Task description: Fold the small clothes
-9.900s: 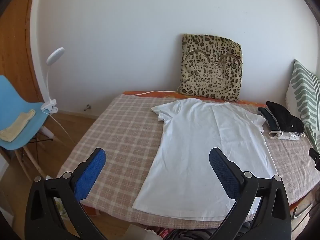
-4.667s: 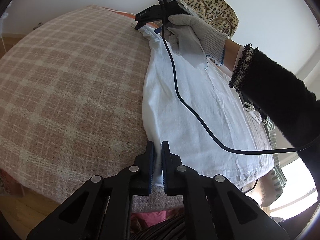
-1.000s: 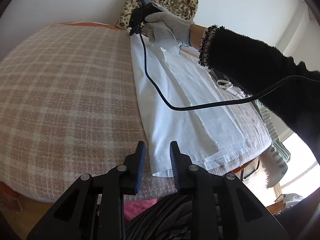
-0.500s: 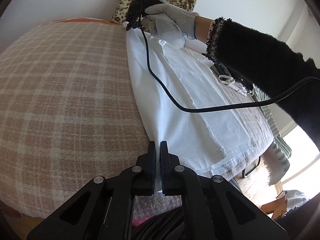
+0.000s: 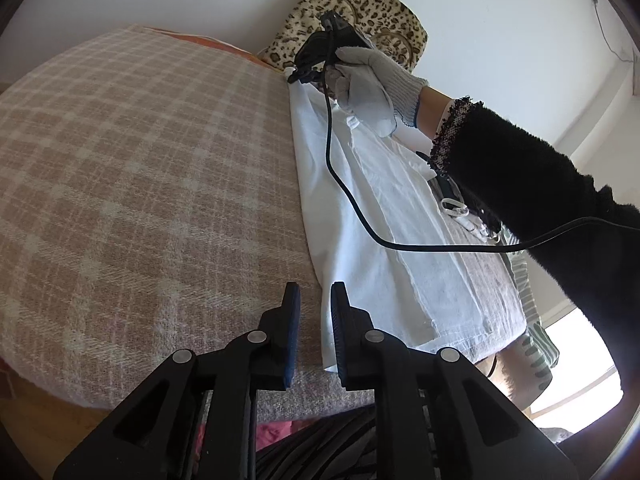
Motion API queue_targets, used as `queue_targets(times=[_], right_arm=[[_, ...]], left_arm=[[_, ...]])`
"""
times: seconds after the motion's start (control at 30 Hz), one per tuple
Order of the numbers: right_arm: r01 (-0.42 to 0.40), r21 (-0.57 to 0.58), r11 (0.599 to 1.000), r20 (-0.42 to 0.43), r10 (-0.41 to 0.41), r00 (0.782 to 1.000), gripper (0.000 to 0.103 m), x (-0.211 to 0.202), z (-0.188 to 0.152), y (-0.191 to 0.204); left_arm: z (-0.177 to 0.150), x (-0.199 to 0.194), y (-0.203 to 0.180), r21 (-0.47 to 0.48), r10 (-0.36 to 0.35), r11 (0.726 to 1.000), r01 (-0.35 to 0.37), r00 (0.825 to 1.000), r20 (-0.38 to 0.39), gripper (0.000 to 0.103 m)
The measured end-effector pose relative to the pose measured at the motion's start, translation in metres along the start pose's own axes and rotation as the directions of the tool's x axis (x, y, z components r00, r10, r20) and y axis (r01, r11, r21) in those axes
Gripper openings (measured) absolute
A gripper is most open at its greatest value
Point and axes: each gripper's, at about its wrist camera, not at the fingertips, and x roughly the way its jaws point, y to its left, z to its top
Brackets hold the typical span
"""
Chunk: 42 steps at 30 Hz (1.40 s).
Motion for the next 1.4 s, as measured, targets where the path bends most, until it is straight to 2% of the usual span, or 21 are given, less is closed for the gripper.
queue_targets(times=[0.03,0.07,0.1,0.13,0.23,0.27,0.3,0.33,0.37,0.4,0.5,0.6,0.7,0.8,0.9,1.03,1.1,1.17,1.2,1.3,1.4], right_arm=[[-0.002,-0.012,1.000,-0.002,0.002,1.000,0.025,-0.003,-0.001,0.000],[0.000,-0.028,1.000,-0.004,0.000,1.000,0.045,-0.005,-0.002,0.002],[0.002,-0.053,0.999,-0.004,-0.003,1.000,0.058,-0.009,-0.004,0.003],[0.004,-0.082,0.997,-0.009,-0.005,1.000,0.060,-0.011,-0.006,0.006],[0.041,-0.158,0.987,-0.022,-0.045,0.999,0.060,-0.010,-0.012,0.017],[0.044,-0.172,0.984,-0.028,-0.049,0.998,0.059,-0.008,-0.014,0.019],[0.046,-0.185,0.982,-0.032,-0.053,0.998,0.053,-0.005,-0.015,0.023],[0.058,-0.194,0.979,-0.036,-0.066,0.997,0.047,-0.002,-0.016,0.025],[0.079,-0.196,0.977,-0.041,-0.089,0.995,0.031,0.002,-0.017,0.026],[0.117,-0.195,0.974,-0.036,-0.126,0.991,0.020,0.005,-0.018,0.027],[0.129,-0.188,0.974,-0.018,-0.135,0.991,0.006,0.001,-0.017,0.025],[0.070,-0.106,0.992,0.006,-0.070,0.998,0.004,-0.011,-0.008,0.014],[0.019,0.000,1.000,-0.007,-0.019,1.000,0.004,-0.007,-0.003,-0.002],[0.062,-0.070,0.996,0.014,-0.061,0.998,0.005,-0.002,-0.008,0.011],[0.022,-0.091,0.996,0.002,-0.022,1.000,0.012,-0.010,-0.009,0.012],[-0.033,-0.089,0.995,0.079,0.041,0.996,0.018,-0.052,-0.013,-0.005],[-0.068,-0.066,0.995,0.116,0.075,0.990,0.034,-0.079,-0.023,-0.020],[-0.078,-0.042,0.996,0.153,0.084,0.985,0.043,-0.102,-0.037,-0.035],[-0.081,-0.035,0.996,0.164,0.085,0.983,0.043,-0.111,-0.044,-0.042],[-0.084,-0.010,0.996,0.189,0.084,0.978,0.043,-0.137,-0.068,-0.065],[-0.076,0.024,0.997,0.216,0.069,0.974,0.043,-0.161,-0.092,-0.090]], left_arm=[[0.001,0.004,-0.004,0.031,0.006,1.000,-0.005,1.000,-0.010,0.030],[0.002,0.008,-0.010,0.060,0.014,0.998,-0.013,1.000,-0.017,0.030],[0.002,0.013,-0.015,0.087,0.032,0.996,-0.029,0.999,-0.030,0.030],[0.001,0.018,-0.017,0.105,0.046,0.994,-0.041,0.998,-0.047,0.030],[-0.002,0.033,-0.016,0.109,0.042,0.994,-0.031,0.994,-0.097,0.029],[-0.003,0.032,-0.016,0.115,0.045,0.993,-0.035,0.995,-0.086,0.028],[-0.004,0.031,-0.016,0.123,0.050,0.992,-0.039,0.995,-0.085,0.022],[-0.005,0.030,-0.015,0.123,0.050,0.992,-0.038,0.994,-0.092,0.009],[-0.005,0.030,-0.013,0.116,0.043,0.993,-0.032,0.994,-0.096,0.005],[-0.007,0.029,-0.009,0.104,0.028,0.994,-0.018,0.995,-0.098,0.004],[-0.006,0.024,0.001,0.048,-0.012,0.999,0.017,0.996,-0.090,0.003],[-0.007,0.010,0.008,0.007,-0.039,0.999,0.040,0.998,-0.055,0.003],[-0.013,0.011,0.011,0.010,-0.015,1.000,0.016,0.998,-0.062,0.003],[-0.014,0.011,0.018,-0.018,-0.020,1.000,0.019,0.999,-0.049,0.003],[-0.013,0.008,0.019,-0.026,0.007,1.000,-0.009,0.998,-0.060,0.004],[-0.009,-0.001,0.015,0.002,0.069,0.998,-0.069,0.997,-0.034,0.006],[-0.005,-0.005,0.013,0.010,0.066,0.998,-0.066,0.997,-0.027,0.011],[-0.002,-0.009,0.009,0.024,0.073,0.997,-0.073,0.997,-0.020,0.018],[0.001,-0.011,0.008,0.031,0.074,0.997,-0.073,0.997,-0.018,0.022],[0.007,-0.016,0.003,0.044,0.067,0.997,-0.067,0.998,-0.001,0.024],[0.013,-0.018,-0.004,0.057,0.056,0.997,-0.056,0.998,0.004,0.033]])
